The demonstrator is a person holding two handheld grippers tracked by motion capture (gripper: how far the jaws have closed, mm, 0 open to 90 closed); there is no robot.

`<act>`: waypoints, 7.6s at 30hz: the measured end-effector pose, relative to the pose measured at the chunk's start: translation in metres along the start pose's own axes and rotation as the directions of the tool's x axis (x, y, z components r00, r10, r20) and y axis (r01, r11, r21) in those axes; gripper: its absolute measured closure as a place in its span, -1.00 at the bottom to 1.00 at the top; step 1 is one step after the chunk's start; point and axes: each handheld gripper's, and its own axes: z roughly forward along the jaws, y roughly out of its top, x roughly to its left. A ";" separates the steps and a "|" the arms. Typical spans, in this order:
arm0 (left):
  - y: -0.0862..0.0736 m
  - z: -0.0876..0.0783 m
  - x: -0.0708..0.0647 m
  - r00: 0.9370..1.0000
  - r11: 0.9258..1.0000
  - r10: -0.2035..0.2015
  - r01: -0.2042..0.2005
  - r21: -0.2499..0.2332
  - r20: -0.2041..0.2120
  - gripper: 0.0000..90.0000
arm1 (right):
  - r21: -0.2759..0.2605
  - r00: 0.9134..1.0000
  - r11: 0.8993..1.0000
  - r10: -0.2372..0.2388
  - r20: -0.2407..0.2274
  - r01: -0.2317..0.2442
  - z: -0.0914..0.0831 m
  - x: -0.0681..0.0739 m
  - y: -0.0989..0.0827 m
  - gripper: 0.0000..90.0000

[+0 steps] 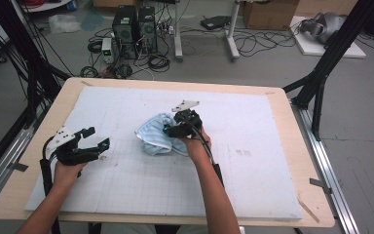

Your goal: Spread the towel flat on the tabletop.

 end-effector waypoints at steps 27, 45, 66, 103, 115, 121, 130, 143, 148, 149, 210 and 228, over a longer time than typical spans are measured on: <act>-0.001 0.001 -0.001 1.000 1.000 -0.013 0.013 0.010 0.010 -0.50 | -0.060 0.997 0.998 0.020 -0.073 -0.024 -0.072 -0.007 -0.047 0.16; -0.001 0.001 -0.003 0.999 1.000 -0.015 0.014 0.020 0.041 -0.37 | 0.106 0.964 0.993 -0.030 -0.264 0.060 -0.040 0.030 -0.078 0.87; 0.014 0.087 -0.054 0.974 0.953 0.012 -0.080 0.292 0.226 0.50 | 0.074 0.956 0.995 -0.037 -0.290 0.061 -0.058 0.034 -0.092 0.86; 0.040 0.088 0.000 0.999 0.991 -0.054 0.054 0.126 -0.008 0.95 | -0.038 0.904 0.999 0.010 -0.428 -0.029 -0.129 0.031 -0.087 0.18; 0.038 0.084 0.010 0.996 0.989 -0.067 0.073 0.127 -0.053 0.95 | 0.074 0.906 0.989 0.145 -0.397 -0.126 -0.063 0.027 -0.071 0.79; 0.040 0.083 0.010 0.984 0.978 -0.151 0.162 0.130 -0.091 0.13 | -0.045 0.894 0.997 0.039 -0.446 -0.066 -0.072 0.037 -0.068 0.59; 0.049 0.090 -0.037 0.983 0.982 -0.094 0.066 0.174 0.159 -0.06 | -0.141 0.920 0.977 0.099 -0.380 -0.163 -0.102 0.016 -0.075 0.14; 0.039 0.121 -0.106 0.902 0.939 -0.067 -0.088 0.332 0.426 -0.16 | 0.082 0.939 0.967 0.254 -0.232 -0.241 -0.075 -0.008 -0.103 0.15; 0.027 0.131 -0.116 0.892 0.896 -0.029 -0.177 0.408 0.451 0.25 | 0.140 0.920 0.971 0.230 -0.317 -0.195 -0.068 0.000 -0.105 0.70; 0.026 0.132 -0.116 0.888 0.891 -0.011 -0.199 0.407 0.459 0.25 | 0.140 0.920 0.971 0.230 -0.317 -0.195 -0.068 0.000 -0.105 0.70; 0.052 0.071 0.020 0.993 0.992 -0.107 0.111 0.057 -0.057 0.88 | 0.046 0.984 0.995 -0.079 -0.160 0.087 -0.054 0.018 -0.073 0.95; 0.048 0.079 0.014 0.990 0.988 -0.107 0.115 0.099 -0.091 0.00 | 0.086 0.963 0.974 0.188 0.193 -0.208 -0.048 -0.079 -0.078 0.95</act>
